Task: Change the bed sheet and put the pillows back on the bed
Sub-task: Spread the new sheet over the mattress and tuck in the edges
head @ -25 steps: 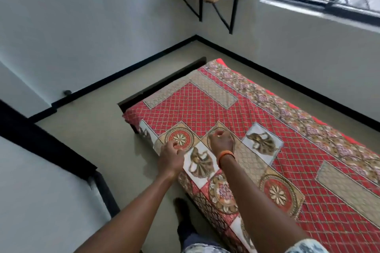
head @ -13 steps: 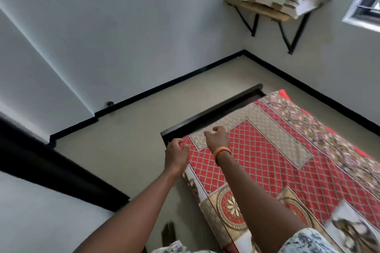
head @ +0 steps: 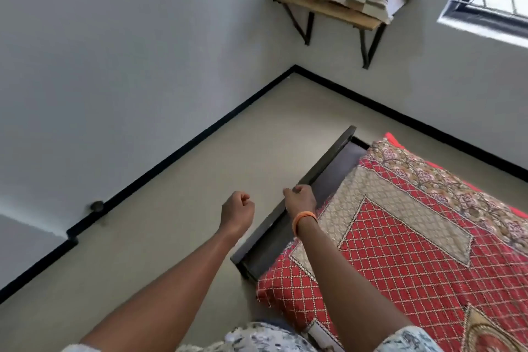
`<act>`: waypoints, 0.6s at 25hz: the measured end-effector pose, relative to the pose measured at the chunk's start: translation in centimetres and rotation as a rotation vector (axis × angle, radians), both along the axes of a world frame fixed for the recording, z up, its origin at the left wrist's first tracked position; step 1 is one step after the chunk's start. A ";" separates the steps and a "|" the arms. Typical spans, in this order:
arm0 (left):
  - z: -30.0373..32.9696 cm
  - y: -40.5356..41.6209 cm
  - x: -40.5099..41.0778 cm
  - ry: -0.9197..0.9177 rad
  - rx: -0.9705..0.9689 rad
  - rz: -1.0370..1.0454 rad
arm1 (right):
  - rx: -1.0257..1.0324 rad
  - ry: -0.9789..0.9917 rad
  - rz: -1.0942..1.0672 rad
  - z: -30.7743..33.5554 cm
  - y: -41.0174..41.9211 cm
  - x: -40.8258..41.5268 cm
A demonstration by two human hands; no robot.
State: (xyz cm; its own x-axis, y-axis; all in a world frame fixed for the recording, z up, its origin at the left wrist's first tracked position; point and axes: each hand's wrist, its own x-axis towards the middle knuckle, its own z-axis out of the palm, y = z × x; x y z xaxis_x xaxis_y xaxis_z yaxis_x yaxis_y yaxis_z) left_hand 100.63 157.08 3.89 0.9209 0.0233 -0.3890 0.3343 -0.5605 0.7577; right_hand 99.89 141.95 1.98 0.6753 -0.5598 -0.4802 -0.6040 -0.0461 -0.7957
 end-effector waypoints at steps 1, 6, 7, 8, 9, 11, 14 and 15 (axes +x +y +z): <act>0.2 0.4 2.8 0.015 -0.029 -0.018 | -0.010 0.020 -0.036 -0.3 0.6 2.4; 0.4 1.6 15.2 0.000 -0.074 -0.187 | -0.032 0.059 -0.232 -1.1 2.4 14.5; 0.2 2.1 17.9 -0.001 -0.080 -0.216 | -0.021 0.054 -0.256 -1.6 2.9 17.2; 0.0 2.4 20.9 0.000 -0.085 -0.240 | -0.010 0.051 -0.276 -2.0 3.5 20.0; -0.2 2.7 24.0 0.003 -0.095 -0.257 | -0.002 0.054 -0.298 -2.4 3.8 23.0; 0.0 3.0 28.9 0.025 -0.116 -0.268 | 0.018 0.081 -0.319 -2.5 4.2 27.5; 0.5 1.8 37.5 0.021 -0.108 -0.382 | 0.002 0.096 -0.425 -1.4 2.9 34.4; 0.7 0.9 40.3 0.027 -0.120 -0.403 | -0.006 0.086 -0.458 -0.9 2.1 36.5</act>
